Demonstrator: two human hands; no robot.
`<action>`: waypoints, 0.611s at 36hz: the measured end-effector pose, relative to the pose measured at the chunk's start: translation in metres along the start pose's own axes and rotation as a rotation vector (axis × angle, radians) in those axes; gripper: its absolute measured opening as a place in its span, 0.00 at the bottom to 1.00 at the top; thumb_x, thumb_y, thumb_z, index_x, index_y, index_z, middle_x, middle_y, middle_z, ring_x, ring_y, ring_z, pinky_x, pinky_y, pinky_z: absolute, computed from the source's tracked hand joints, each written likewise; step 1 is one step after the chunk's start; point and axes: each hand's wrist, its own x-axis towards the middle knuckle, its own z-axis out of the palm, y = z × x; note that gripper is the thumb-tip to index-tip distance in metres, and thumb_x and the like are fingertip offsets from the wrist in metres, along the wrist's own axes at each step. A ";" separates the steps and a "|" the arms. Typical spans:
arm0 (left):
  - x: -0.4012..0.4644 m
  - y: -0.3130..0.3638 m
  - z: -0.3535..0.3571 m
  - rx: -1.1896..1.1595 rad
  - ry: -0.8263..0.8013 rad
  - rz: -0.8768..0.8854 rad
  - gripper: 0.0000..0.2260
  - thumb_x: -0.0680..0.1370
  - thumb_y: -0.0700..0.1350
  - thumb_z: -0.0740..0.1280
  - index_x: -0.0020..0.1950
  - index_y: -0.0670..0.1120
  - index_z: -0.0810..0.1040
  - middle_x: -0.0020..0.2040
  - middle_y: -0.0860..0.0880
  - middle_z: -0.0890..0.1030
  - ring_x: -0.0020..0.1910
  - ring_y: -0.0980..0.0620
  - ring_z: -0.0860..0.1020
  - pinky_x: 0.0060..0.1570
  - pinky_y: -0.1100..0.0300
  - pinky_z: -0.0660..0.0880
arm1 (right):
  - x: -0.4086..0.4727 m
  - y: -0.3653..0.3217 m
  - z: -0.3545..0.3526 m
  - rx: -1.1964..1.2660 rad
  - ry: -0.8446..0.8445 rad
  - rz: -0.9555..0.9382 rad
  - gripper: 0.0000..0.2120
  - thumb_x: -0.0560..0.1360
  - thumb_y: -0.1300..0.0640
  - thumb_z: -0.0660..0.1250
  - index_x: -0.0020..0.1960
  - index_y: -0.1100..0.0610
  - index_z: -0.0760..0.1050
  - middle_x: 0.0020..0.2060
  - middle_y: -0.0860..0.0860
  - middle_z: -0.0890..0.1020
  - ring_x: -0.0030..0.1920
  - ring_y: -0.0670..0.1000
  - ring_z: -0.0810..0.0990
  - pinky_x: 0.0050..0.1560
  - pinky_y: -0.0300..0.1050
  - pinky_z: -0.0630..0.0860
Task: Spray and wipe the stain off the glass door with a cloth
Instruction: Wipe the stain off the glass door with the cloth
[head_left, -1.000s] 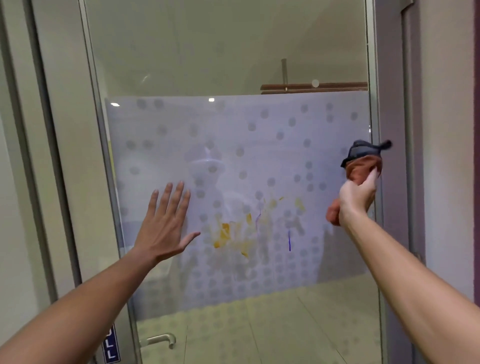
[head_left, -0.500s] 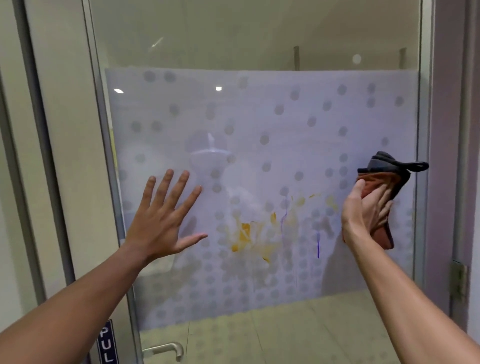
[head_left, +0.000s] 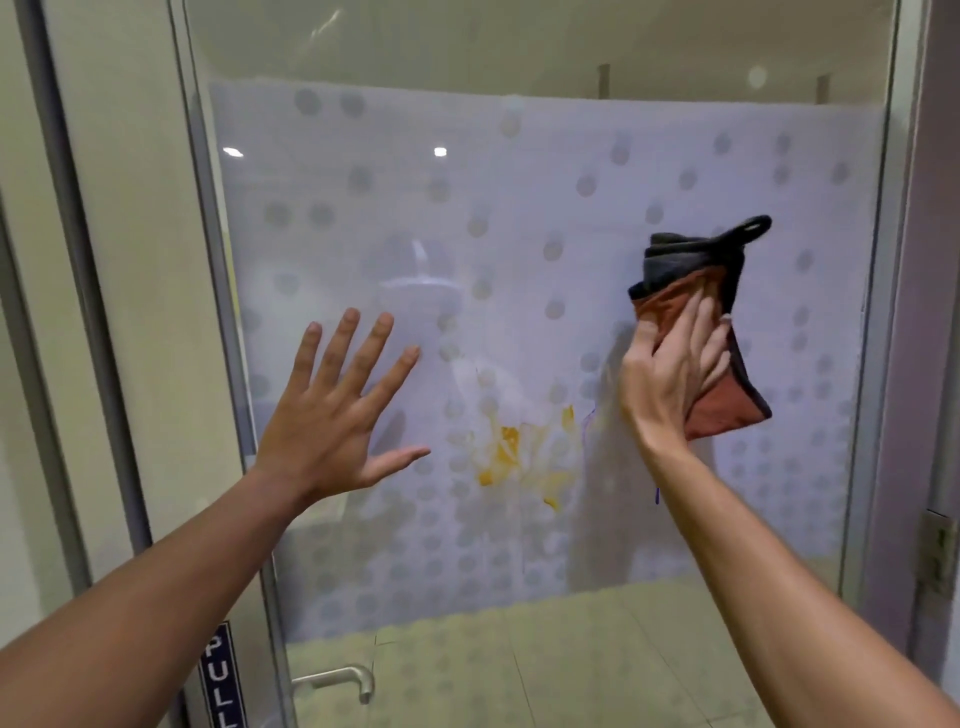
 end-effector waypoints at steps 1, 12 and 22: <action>0.000 0.000 0.000 0.001 -0.003 0.001 0.45 0.75 0.75 0.54 0.82 0.47 0.53 0.82 0.37 0.51 0.81 0.32 0.48 0.76 0.30 0.51 | -0.004 -0.005 0.002 -0.011 -0.018 -0.057 0.34 0.77 0.47 0.53 0.81 0.56 0.53 0.81 0.52 0.55 0.81 0.56 0.47 0.78 0.58 0.40; 0.000 0.000 -0.003 -0.015 -0.002 0.009 0.46 0.75 0.75 0.54 0.82 0.46 0.54 0.82 0.38 0.52 0.81 0.33 0.49 0.75 0.30 0.52 | -0.063 -0.035 0.014 -0.236 -0.260 -0.801 0.38 0.71 0.47 0.61 0.80 0.53 0.58 0.80 0.51 0.60 0.80 0.62 0.52 0.76 0.67 0.50; 0.001 -0.002 -0.004 -0.040 -0.042 0.016 0.47 0.75 0.74 0.51 0.82 0.41 0.52 0.82 0.38 0.50 0.81 0.33 0.48 0.76 0.30 0.50 | -0.080 0.006 0.003 -0.412 -0.437 -1.354 0.27 0.79 0.49 0.61 0.78 0.45 0.64 0.79 0.50 0.63 0.79 0.64 0.54 0.75 0.68 0.53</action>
